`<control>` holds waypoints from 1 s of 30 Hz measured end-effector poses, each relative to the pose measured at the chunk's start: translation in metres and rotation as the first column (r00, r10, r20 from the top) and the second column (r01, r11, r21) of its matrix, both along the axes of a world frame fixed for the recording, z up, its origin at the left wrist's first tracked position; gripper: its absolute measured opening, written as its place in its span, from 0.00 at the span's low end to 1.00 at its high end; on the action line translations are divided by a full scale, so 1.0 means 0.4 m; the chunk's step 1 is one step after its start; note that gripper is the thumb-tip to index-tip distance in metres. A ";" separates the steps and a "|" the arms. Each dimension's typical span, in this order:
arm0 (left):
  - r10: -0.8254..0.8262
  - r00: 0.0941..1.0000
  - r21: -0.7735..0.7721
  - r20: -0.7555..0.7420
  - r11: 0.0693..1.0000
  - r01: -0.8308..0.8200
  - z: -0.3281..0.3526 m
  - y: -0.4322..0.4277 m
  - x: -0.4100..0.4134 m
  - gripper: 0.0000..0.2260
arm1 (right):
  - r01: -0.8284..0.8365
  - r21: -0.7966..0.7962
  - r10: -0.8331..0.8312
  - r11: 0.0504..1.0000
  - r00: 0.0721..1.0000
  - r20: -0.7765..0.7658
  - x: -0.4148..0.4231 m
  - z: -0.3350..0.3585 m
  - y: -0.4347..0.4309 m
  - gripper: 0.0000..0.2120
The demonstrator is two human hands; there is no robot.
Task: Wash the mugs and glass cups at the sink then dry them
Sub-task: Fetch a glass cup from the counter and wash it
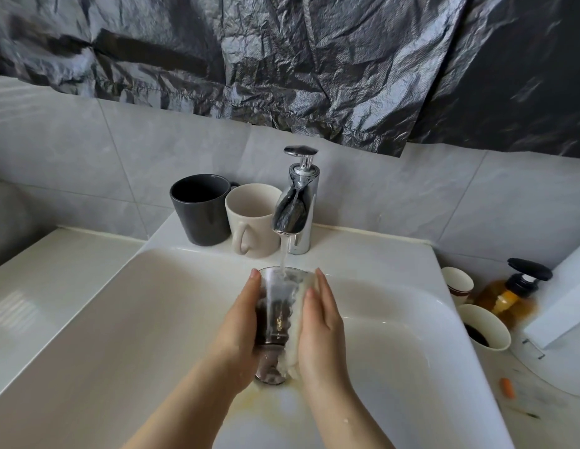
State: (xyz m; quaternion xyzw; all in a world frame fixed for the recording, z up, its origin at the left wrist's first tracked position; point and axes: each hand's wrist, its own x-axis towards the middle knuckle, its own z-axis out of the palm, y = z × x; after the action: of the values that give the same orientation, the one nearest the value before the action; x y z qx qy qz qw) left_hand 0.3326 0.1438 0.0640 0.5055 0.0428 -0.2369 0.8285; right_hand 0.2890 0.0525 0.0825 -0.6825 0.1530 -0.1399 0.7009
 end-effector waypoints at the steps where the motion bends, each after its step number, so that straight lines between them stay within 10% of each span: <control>1: -0.011 1.000 0.009 -0.005 1.000 0.011 0.009 -0.004 -0.005 0.26 | 0.002 0.052 -0.001 0.999 1.000 -0.022 -0.001 -0.002 -0.003 0.20; 6: 0.007 1.000 0.006 0.030 1.000 -0.007 0.011 -0.003 0.005 0.26 | 0.010 -0.033 -0.007 0.999 0.996 0.093 -0.008 0.008 0.011 0.19; 11: -0.006 1.000 0.022 0.000 1.000 0.006 0.024 -0.006 -0.002 0.26 | -0.006 0.210 -0.001 0.978 0.999 0.035 0.011 -0.020 -0.002 0.17; 15: 0.025 0.999 0.071 0.044 0.997 -0.028 0.044 0.002 -0.003 0.40 | -0.067 -0.057 0.074 0.996 0.991 0.115 -0.012 0.005 0.015 0.20; 20: -0.035 0.999 0.101 0.024 0.994 0.032 0.046 0.004 -0.008 0.23 | 0.012 0.096 -0.012 0.995 1.000 0.009 0.010 -0.006 0.002 0.19; 25: -0.026 0.999 0.065 0.030 0.998 0.024 0.063 0.003 -0.011 0.38 | -0.081 -0.188 0.096 0.979 0.993 0.069 -0.006 0.003 0.028 0.23; 30: -0.033 0.997 -0.014 -0.065 0.999 0.032 0.052 0.003 -0.015 0.24 | -0.069 0.102 0.064 0.992 0.997 0.052 0.012 -0.006 0.002 0.19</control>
State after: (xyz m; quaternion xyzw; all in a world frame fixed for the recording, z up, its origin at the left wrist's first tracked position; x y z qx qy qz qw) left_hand 0.3265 0.1451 0.0849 0.4929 0.0599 -0.2669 0.8260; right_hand 0.2937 0.0534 0.0800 -0.6462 0.1198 -0.1249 0.7433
